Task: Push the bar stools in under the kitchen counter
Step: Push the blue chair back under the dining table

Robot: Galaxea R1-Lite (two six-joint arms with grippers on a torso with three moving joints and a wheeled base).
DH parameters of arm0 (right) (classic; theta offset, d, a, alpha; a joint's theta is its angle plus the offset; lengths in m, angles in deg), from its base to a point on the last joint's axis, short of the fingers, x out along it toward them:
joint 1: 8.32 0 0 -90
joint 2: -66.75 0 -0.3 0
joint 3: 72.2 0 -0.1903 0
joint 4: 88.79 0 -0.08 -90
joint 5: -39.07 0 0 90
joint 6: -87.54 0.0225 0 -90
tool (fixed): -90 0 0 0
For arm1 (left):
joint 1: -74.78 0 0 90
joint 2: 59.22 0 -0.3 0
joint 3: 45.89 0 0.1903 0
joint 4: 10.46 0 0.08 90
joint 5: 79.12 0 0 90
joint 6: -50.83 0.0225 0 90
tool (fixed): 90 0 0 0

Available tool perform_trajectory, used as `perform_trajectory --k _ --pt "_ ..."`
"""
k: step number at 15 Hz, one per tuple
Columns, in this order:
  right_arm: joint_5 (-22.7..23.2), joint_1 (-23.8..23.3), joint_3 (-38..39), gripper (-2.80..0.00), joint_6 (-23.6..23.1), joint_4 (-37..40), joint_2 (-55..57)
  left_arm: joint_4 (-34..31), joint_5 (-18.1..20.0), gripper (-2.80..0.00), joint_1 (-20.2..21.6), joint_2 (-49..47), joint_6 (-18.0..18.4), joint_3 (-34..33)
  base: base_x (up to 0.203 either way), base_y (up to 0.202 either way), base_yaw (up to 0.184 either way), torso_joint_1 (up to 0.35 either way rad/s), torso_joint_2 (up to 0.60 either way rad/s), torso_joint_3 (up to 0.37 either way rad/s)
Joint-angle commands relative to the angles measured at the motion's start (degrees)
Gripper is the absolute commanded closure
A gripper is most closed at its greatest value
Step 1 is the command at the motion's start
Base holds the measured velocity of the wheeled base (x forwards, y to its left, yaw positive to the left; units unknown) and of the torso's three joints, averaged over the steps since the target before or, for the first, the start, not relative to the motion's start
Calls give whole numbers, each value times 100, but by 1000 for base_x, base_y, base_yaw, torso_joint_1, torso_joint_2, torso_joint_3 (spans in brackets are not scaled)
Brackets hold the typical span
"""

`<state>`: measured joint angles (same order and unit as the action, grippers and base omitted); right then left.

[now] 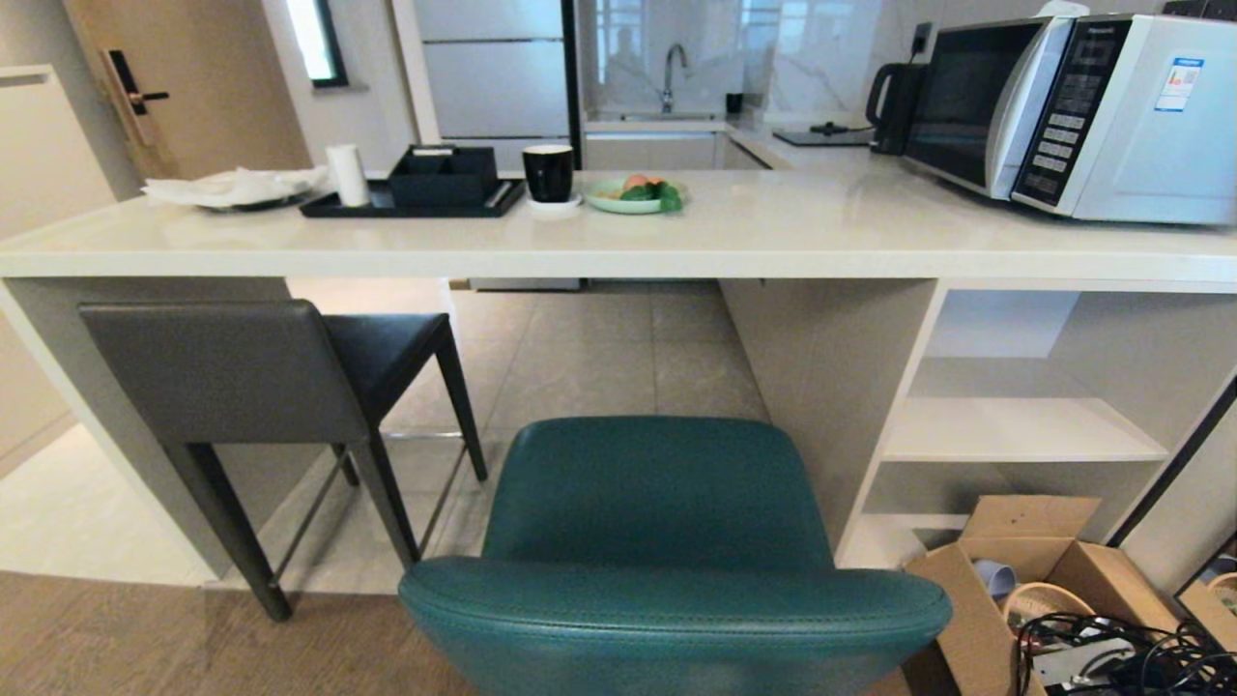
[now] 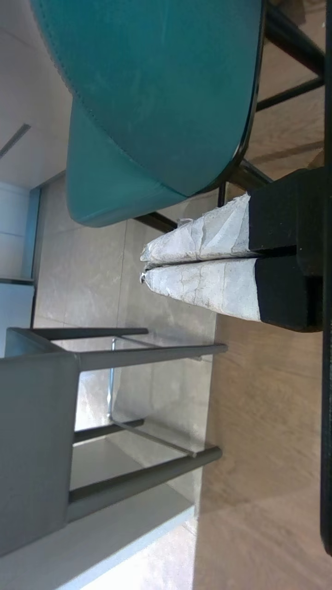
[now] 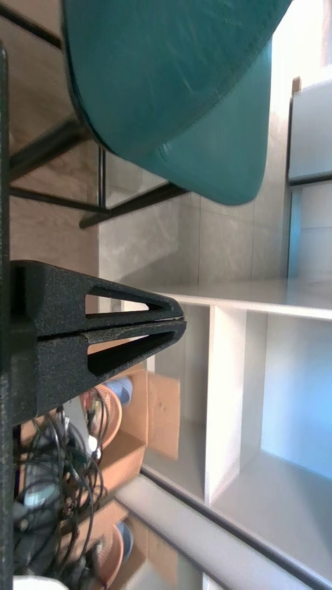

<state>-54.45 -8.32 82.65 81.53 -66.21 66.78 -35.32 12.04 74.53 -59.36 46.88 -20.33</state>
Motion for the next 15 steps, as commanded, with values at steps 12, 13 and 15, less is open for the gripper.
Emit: perform_trajectory --k 12,13,15 --pt "-94 38 -1315 0 755 -2166 4582 3125 354 0 -44 -4473 104 430 0 0 0 0 0 0" --pt "-103 119 -1316 0 759 -2760 5206 3841 350 0 -91 -5163 134 345 0 0 0 0 0 0" --pt "-228 404 -1242 0 768 -3873 6241 5267 308 0 -229 -6392 227 174 0 0 0 0 0 0"
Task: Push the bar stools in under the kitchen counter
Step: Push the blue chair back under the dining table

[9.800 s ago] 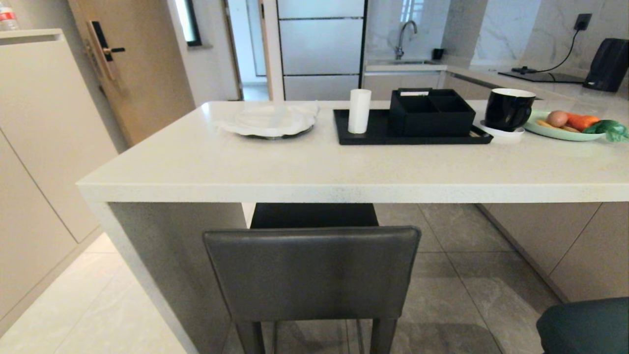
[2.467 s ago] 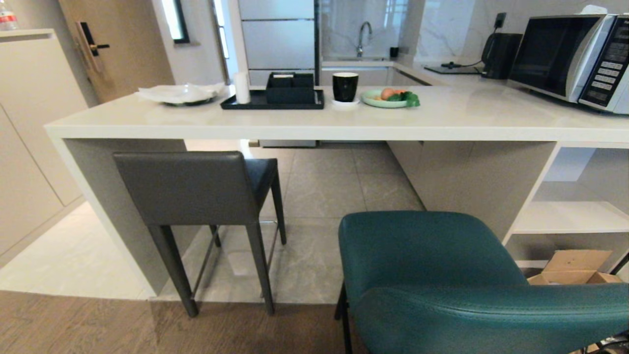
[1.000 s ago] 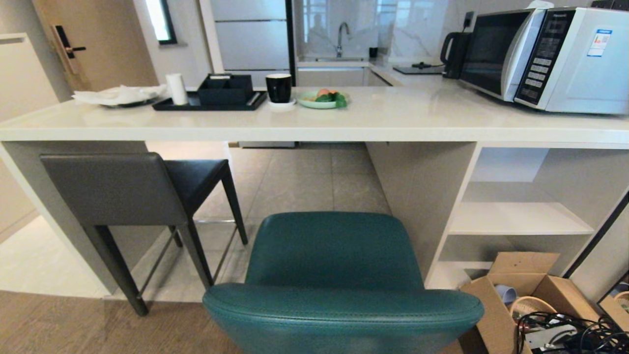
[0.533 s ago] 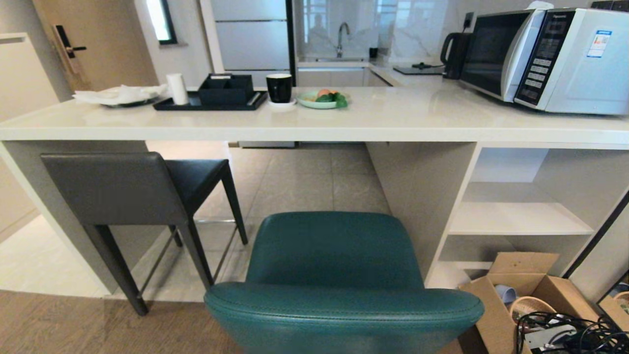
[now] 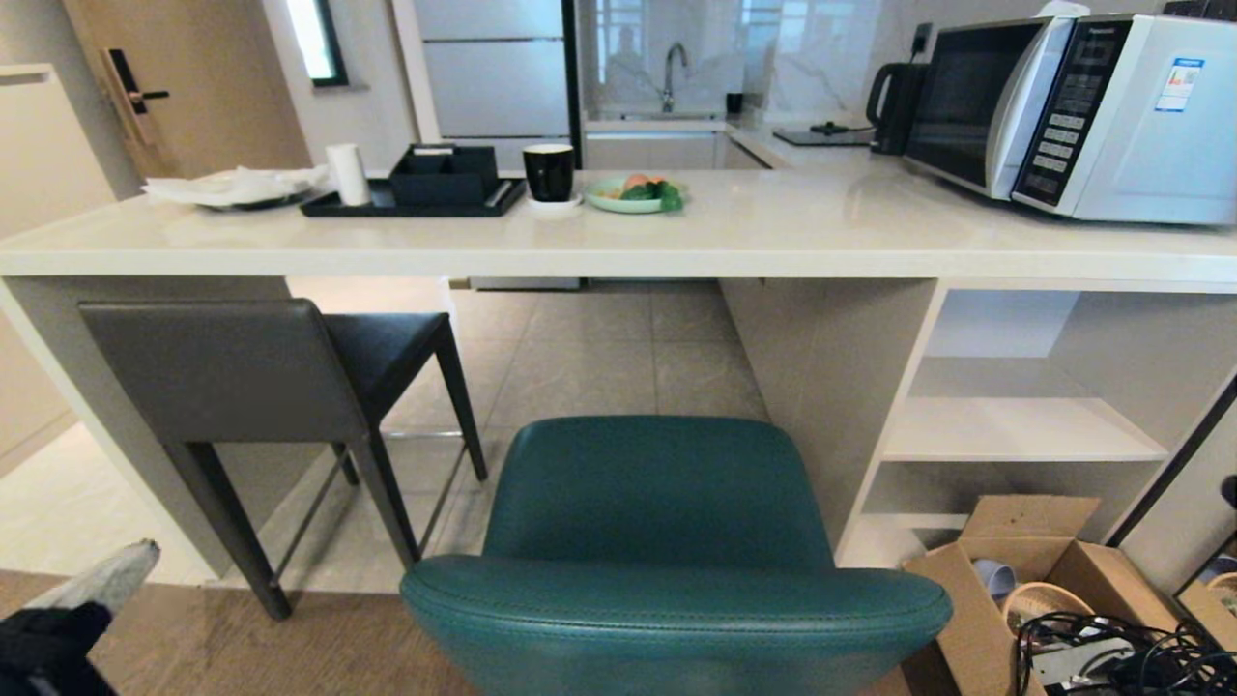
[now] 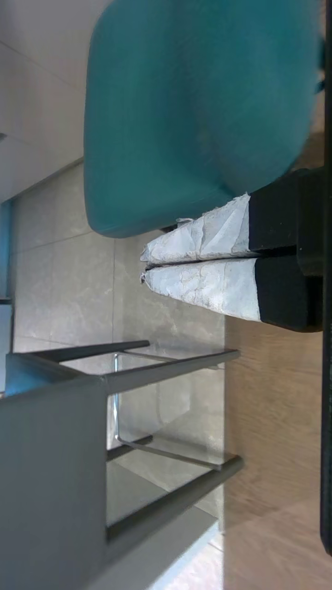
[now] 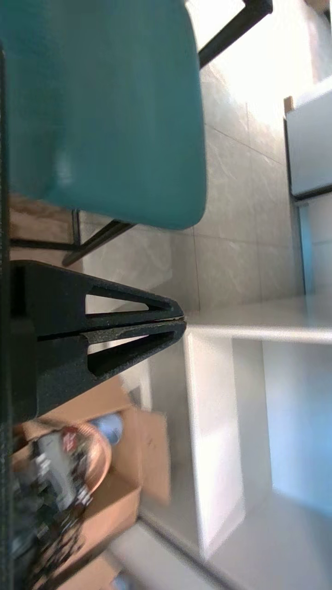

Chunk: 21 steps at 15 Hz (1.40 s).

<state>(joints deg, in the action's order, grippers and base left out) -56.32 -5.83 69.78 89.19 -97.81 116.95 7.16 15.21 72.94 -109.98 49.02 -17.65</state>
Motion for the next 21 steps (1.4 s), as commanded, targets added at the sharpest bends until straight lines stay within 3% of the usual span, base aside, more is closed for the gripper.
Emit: perform_trajectory --k 1,3,5,7,9,10,12,14,16,21 --pt "-178 364 134 0 8 -1280 1660 1709 -85 0 -171 -1879 48 -164 0 0 0 0 0 0" --pt "-485 875 445 0 24 -2410 2503 2973 -447 0 -669 -2888 93 -293 0 0 0 0 0 0" --pt "-737 1375 829 0 54 -3459 3421 4009 -1004 0 -1528 -3746 102 -406 0 0 0 0 0 0" --pt "-993 1551 1048 0 128 -4478 4511 4426 -1658 0 -2355 -4352 72 -454 0 0 0 0 0 0" --pt "-1230 1679 1208 0 215 -5016 5223 4613 -2353 0 -3078 -4409 -47 -479 0 0 0 0 0 0" --pt "-1298 1742 1295 0 266 -5202 5286 4662 -2540 0 -3153 -4368 -117 -486 0 0 0 0 0 0" --pt "-1426 1874 1461 0 310 -5527 5079 4447 -2566 0 -3272 -4239 -160 -487 0 0 0 0 0 0" --pt "-1465 2111 1465 0 324 -5528 5067 4298 -2863 0 -3502 -4247 -434 -487 0 0 0 0 0 0" --pt "-1497 2501 1461 0 325 -5528 5077 4003 -3023 0 -3715 -4152 -475 -487 0 0 0 0 0 0" --pt "-1728 3137 1261 0 340 -5528 5665 3969 -3096 0 -3823 -4329 -618 -484 0 0 0 0 0 0"
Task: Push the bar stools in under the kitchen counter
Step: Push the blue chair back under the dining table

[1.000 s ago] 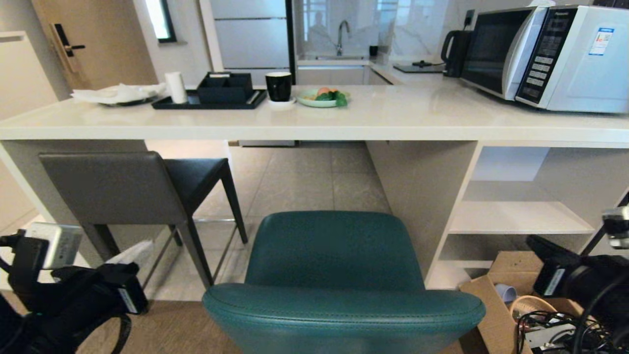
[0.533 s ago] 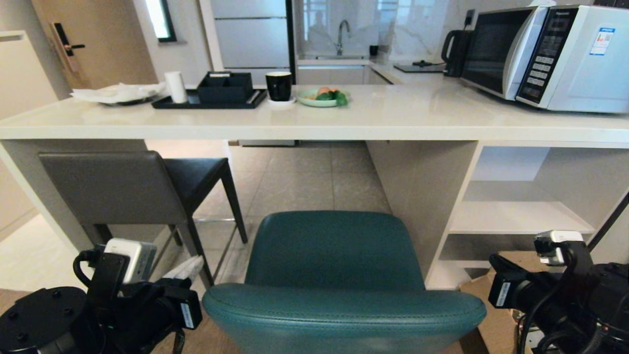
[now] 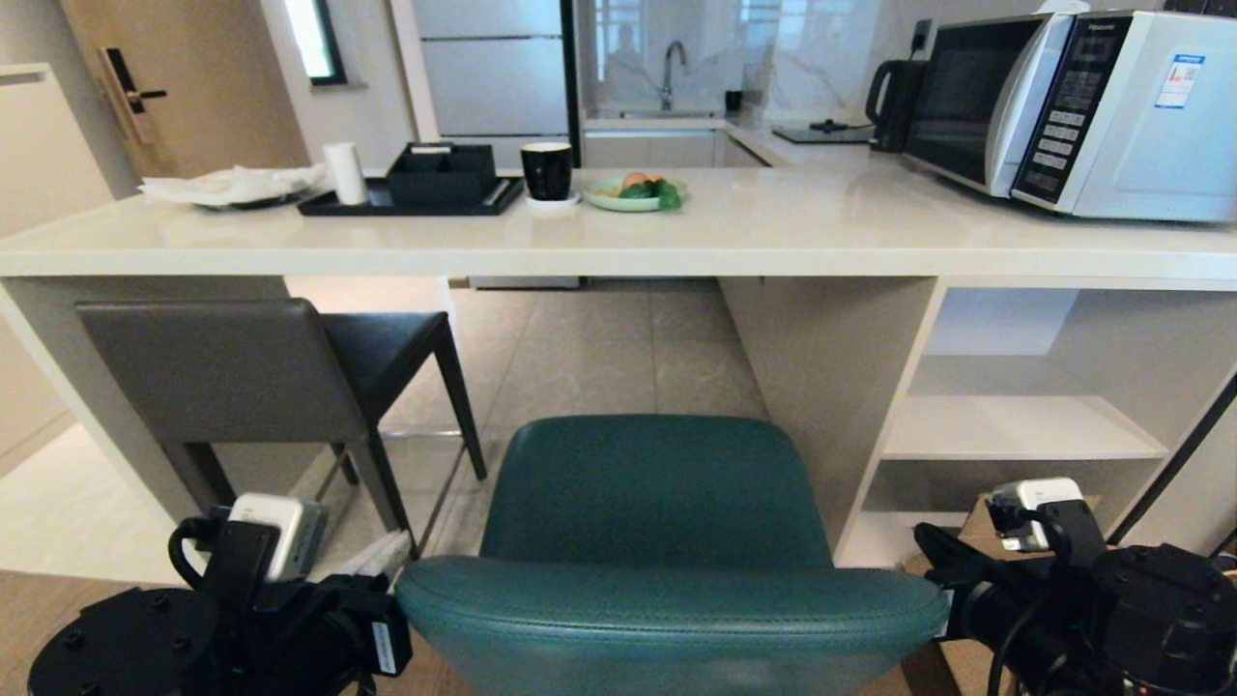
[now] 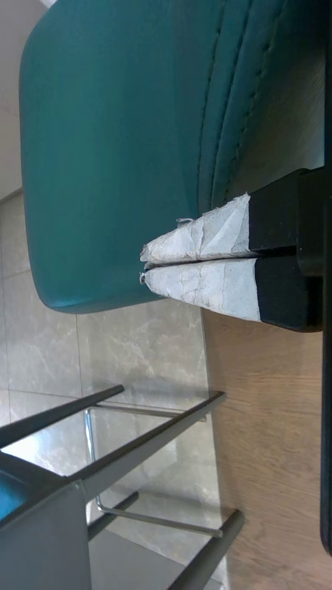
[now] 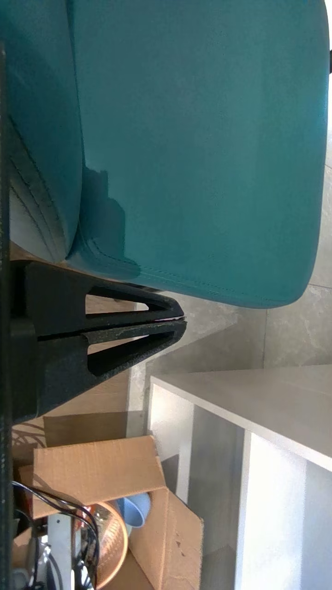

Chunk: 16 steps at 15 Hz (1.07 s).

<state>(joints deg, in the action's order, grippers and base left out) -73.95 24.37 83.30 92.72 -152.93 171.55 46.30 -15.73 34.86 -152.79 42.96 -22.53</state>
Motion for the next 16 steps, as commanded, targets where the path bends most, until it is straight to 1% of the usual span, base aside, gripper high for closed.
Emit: perform_trajectory --k 1,8,11,14,16 --pt "34 145 -154 0 -16 -16 292 55 -2 0 -19 -68 -64 23 0 0 0 0 0 0" --pt "-8 166 -1225 0 -43 -16 997 64 -25 0 -69 -504 -369 304 0 0 0 0 0 0" --pt "-40 158 -1216 0 -35 -16 1011 64 -31 0 29 -763 -506 503 0 0 0 0 0 0" --pt "-89 157 -1062 0 -33 -16 748 64 -16 0 259 -1051 -515 875 0 0 0 0 0 0" --pt "-83 166 -1030 0 -43 -16 657 64 -4 0 298 -1234 -479 1130 0 0 0 0 0 0"
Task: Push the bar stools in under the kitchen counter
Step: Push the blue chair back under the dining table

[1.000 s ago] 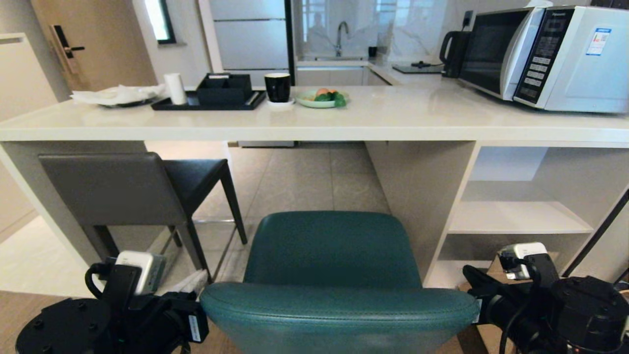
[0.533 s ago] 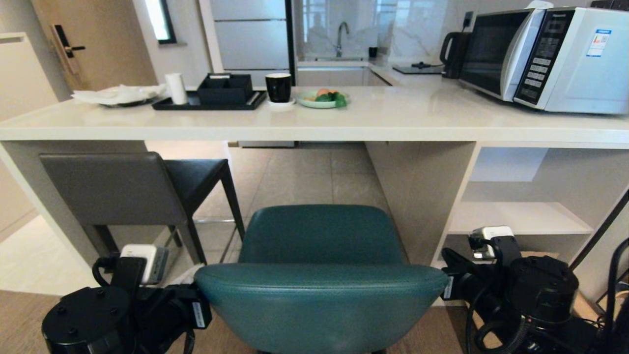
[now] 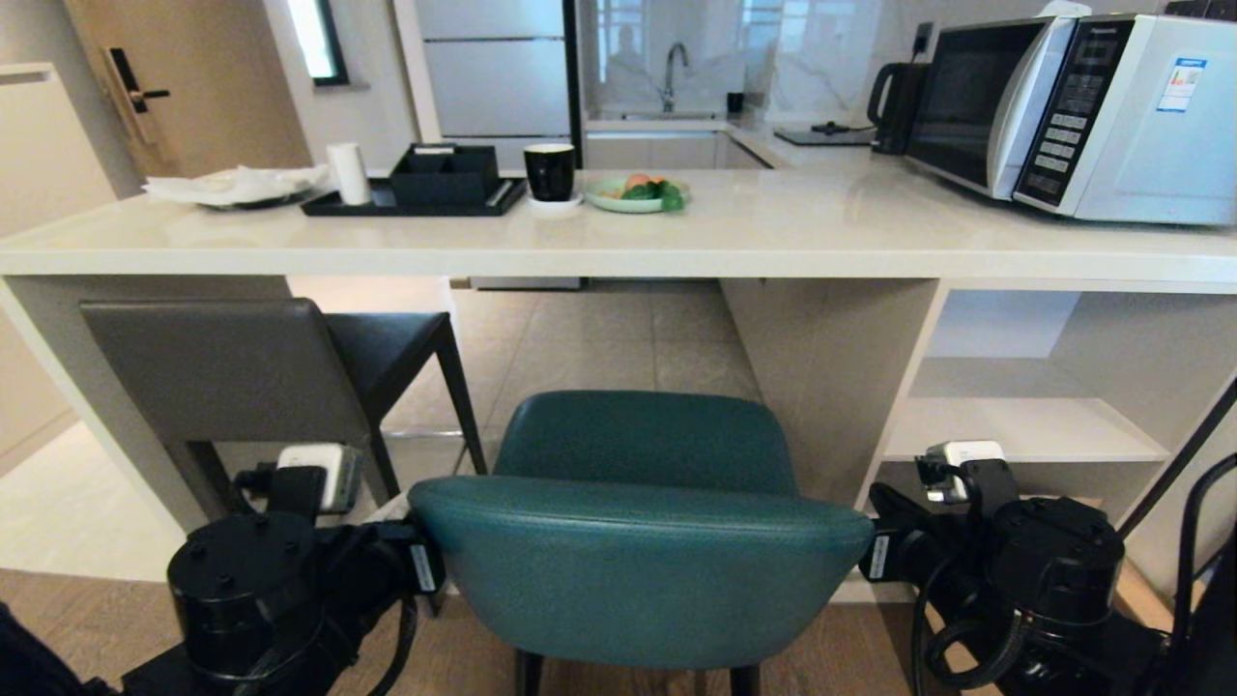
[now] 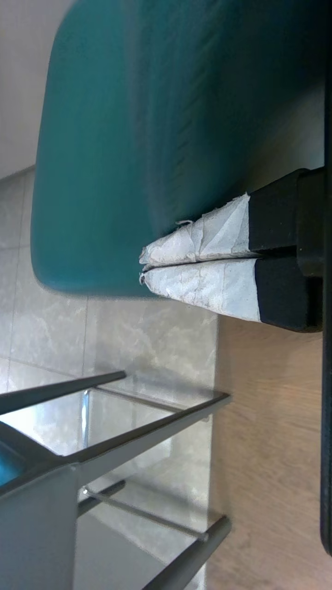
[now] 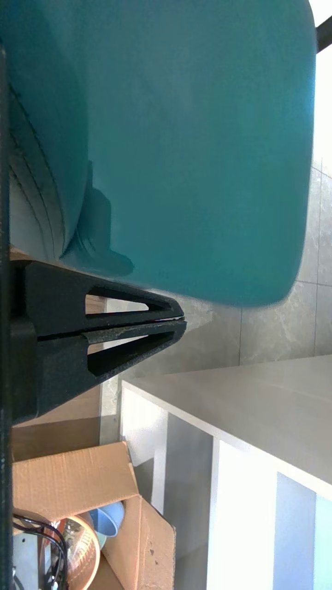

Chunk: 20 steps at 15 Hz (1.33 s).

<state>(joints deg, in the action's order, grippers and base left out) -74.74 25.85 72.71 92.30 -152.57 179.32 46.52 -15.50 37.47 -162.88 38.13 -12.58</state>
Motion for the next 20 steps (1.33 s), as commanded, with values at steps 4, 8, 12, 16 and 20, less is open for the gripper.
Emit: perform_trajectory --k 4,8,12,16,20 --pt "-1 -37 18 0 7 -51 -82 42 -16 0 39 -256 32 263 0 0 0 0 0 0" --pt "-1 -186 -497 0 -24 -51 162 42 -16 0 66 -118 14 183 0 0 0 0 0 0" --pt "8 -373 -1052 0 -55 88 352 42 -8 0 137 -130 31 255 0 0 0 0 0 0" --pt "8 -392 -1061 0 -53 137 371 42 32 0 354 -220 40 410 0 0 0 0 0 0" --pt "8 -508 -1061 0 -90 137 353 42 66 0 406 -427 131 720 0 0 0 0 0 0"
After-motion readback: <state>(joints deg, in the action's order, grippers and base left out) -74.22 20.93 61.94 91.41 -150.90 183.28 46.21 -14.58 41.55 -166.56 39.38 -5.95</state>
